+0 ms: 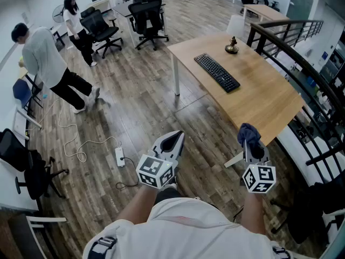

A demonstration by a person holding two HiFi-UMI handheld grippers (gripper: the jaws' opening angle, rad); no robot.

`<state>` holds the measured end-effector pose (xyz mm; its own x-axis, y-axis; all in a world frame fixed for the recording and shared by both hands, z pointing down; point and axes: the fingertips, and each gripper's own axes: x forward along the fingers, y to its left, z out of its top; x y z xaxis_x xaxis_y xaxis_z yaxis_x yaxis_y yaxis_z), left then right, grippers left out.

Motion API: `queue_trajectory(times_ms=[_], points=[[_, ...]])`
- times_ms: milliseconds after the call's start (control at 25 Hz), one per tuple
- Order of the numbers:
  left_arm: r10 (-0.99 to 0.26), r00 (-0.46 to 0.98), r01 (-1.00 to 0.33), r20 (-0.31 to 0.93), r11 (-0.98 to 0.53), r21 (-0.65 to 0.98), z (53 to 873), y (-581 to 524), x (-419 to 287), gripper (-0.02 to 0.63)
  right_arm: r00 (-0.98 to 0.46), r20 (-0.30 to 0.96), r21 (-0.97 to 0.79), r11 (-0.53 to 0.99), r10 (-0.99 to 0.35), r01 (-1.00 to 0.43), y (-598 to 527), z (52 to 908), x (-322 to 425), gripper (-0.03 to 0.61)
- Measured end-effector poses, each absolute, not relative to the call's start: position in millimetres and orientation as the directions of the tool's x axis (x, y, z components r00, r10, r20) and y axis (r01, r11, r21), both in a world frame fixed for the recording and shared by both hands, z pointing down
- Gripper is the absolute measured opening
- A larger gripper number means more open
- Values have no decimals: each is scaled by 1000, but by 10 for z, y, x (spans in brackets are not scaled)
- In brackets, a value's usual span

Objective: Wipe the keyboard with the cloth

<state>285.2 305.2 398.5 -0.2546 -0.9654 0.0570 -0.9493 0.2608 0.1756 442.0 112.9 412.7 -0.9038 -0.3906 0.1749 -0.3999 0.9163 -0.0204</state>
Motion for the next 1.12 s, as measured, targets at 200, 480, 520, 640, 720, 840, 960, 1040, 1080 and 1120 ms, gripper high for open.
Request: queue_trajectory(times_ms=[200,480,520,640,720,840,960,1040,1080,1120], points=[[-967,-251,-951,54,257,173,3954,3012,2832,15,-910,179,-22,924,-373,-383,1138,4115,4340,124],[-966,-253,-950,57,259,176,3960,3042,2778,15,-914,183,-19,928,-363,-372,1183,4108,4258,124],[-966,-252,-950,58,259,176,3959,3042,2772,15,-914,184,-20,928,-362,-371,1189,4110,4250,124],[-967,-248,-951,60,255,176,3970,3030,2762,15,-915,178,-36,927,-363,-375,1181,4120,4248,126],[-967,-247,-951,62,254,178,3996,3016,2749,15,-920,157,-66,925,-360,-374,1160,4115,4254,127],[-967,-247,-950,65,254,183,4046,3008,2710,15,-922,141,-83,924,-360,-374,1150,4120,4235,129],[-968,-243,-950,65,252,186,4061,2990,2653,15,-921,148,-81,924,-360,-374,1135,4148,4179,129],[-968,-241,-950,66,249,187,4055,2972,2601,15,-920,153,-89,922,-361,-376,1115,4157,4126,129],[-968,-241,-950,67,249,188,4051,2963,2568,15,-920,156,-91,922,-360,-376,1105,4159,4090,130],[-968,-241,-950,67,249,189,4048,2954,2529,15,-920,159,-92,922,-358,-375,1096,4160,4047,130]])
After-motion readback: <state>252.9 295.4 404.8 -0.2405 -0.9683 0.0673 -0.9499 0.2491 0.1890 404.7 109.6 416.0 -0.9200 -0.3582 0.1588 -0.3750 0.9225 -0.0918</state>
